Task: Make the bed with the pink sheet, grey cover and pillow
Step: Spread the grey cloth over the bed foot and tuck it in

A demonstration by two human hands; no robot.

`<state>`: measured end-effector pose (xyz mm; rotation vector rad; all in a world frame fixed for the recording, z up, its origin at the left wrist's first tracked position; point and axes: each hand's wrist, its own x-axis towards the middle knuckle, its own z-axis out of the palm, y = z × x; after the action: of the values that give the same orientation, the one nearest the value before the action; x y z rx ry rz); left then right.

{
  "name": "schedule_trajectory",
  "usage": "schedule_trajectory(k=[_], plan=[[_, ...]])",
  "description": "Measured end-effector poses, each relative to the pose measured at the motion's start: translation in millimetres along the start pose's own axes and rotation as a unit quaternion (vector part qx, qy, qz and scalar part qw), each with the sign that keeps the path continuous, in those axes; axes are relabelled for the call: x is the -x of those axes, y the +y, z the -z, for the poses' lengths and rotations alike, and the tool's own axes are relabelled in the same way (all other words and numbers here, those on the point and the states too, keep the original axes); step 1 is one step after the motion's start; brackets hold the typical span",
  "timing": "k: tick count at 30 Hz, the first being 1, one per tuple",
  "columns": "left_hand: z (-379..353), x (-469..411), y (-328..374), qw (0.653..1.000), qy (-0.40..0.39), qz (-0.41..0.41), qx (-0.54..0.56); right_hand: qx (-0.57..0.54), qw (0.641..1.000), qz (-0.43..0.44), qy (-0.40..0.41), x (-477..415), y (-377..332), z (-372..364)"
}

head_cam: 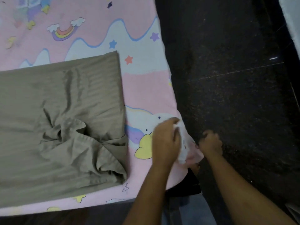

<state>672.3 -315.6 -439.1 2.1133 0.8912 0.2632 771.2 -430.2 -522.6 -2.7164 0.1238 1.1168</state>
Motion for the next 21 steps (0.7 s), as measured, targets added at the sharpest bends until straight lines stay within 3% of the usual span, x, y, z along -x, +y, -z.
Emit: schedule_trajectory(k=[2, 4, 6, 8, 10, 12, 14, 15, 18, 21], plan=[[41.6, 3.1, -31.7, 0.986, 0.157, 0.031, -0.048, -0.107, 0.983, 0.076, 0.127, 14.7, -39.9, 13.5], [86.8, 12.2, -59.4, 0.953, 0.269, 0.074, -0.115, -0.184, 0.943, 0.19, 0.205, 43.7, -92.1, 18.6], [126.7, 24.8, -77.4, 0.91, 0.352, 0.15, -0.157, -0.225, 0.911, 0.298, 0.175, 79.9, -142.5, 3.6], [158.2, 38.3, -98.2, 0.857, 0.426, 0.255, -0.135, -0.218, 0.885, 0.402, 0.086, 120.3, -184.2, -24.8], [181.7, 46.4, -118.6, 0.799, 0.484, 0.356, -0.008, -0.117, 0.869, 0.48, -0.02, 161.2, -213.8, -54.3], [197.9, 51.2, -139.4, 0.7, 0.512, 0.45, 0.212, 0.056, 0.852, 0.512, -0.094, 196.1, -228.2, -83.7], [202.7, 54.8, -153.6, 0.598, 0.445, 0.494, 0.448, 0.183, 0.836, 0.502, -0.122, 216.7, -230.5, -106.2], [202.9, 56.4, -156.5, 0.583, 0.405, 0.493, 0.503, 0.223, 0.834, 0.491, -0.117, 220.6, -229.4, -115.6], [205.9, 55.0, -160.8, 0.618, 0.35, 0.481, 0.513, 0.265, 0.832, 0.486, -0.04, 223.7, -227.5, -128.8], [203.9, 46.5, -159.2, 0.645, 0.326, 0.471, 0.506, 0.125, 0.839, 0.528, -0.039, 216.3, -225.1, -119.5]])
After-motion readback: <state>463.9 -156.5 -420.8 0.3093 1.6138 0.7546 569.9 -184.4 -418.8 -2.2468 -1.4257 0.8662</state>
